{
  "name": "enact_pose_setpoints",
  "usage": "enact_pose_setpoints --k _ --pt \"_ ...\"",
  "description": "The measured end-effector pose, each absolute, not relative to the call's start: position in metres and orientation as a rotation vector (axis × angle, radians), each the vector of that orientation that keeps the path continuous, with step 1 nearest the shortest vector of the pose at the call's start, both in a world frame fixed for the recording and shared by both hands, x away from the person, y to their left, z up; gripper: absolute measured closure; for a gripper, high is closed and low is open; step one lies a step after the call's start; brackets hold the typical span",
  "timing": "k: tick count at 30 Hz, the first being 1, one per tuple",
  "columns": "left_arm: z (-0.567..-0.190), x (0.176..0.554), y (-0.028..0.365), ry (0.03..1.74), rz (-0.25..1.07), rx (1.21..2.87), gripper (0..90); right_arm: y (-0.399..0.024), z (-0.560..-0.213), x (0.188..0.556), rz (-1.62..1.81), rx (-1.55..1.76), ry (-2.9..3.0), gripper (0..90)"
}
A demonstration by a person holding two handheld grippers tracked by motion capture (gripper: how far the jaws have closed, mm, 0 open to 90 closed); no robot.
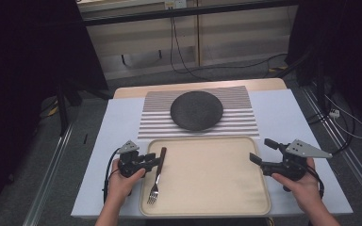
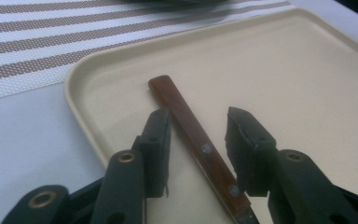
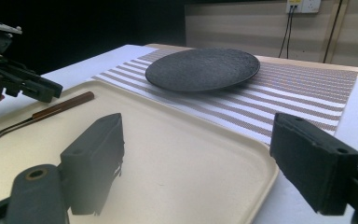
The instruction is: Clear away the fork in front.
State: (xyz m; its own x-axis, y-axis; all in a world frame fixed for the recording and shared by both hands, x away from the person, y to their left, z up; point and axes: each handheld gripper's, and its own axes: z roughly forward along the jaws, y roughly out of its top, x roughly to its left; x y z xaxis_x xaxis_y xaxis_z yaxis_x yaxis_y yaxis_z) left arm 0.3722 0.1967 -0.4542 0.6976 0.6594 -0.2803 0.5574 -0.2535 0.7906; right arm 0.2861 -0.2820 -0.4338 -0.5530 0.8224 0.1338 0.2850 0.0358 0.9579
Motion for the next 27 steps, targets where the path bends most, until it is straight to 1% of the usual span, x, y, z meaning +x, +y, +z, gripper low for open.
enact_pose_setpoints --k 3,8,10,13,15,17,27 --pt "-0.451 0.37 0.197 0.942 0.149 1.921 57.0 -0.282 -0.434 0.285 1.54 1.124 1.857 17.5" --pt "-0.444 0.365 0.202 0.953 0.178 1.909 43.5 -0.282 -0.433 0.284 1.526 1.13 1.871 17.5" --pt "-0.441 0.364 0.205 0.943 0.186 1.907 42.4 -0.281 -0.433 0.283 1.515 1.123 1.885 17.5" --pt "-0.436 0.362 0.208 0.947 0.21 1.908 34.2 -0.279 -0.434 0.281 1.499 1.114 1.909 17.4" --pt "-0.432 0.359 0.211 0.945 0.222 1.902 32.5 -0.28 -0.436 0.278 1.488 1.123 1.924 17.3" --pt "-0.429 0.357 0.214 0.945 0.234 1.899 28.8 -0.28 -0.437 0.274 1.471 1.118 1.94 17.2" --pt "-0.421 0.348 0.236 0.958 0.285 1.889 20.7 -0.286 -0.438 0.265 1.448 1.121 1.954 16.8"
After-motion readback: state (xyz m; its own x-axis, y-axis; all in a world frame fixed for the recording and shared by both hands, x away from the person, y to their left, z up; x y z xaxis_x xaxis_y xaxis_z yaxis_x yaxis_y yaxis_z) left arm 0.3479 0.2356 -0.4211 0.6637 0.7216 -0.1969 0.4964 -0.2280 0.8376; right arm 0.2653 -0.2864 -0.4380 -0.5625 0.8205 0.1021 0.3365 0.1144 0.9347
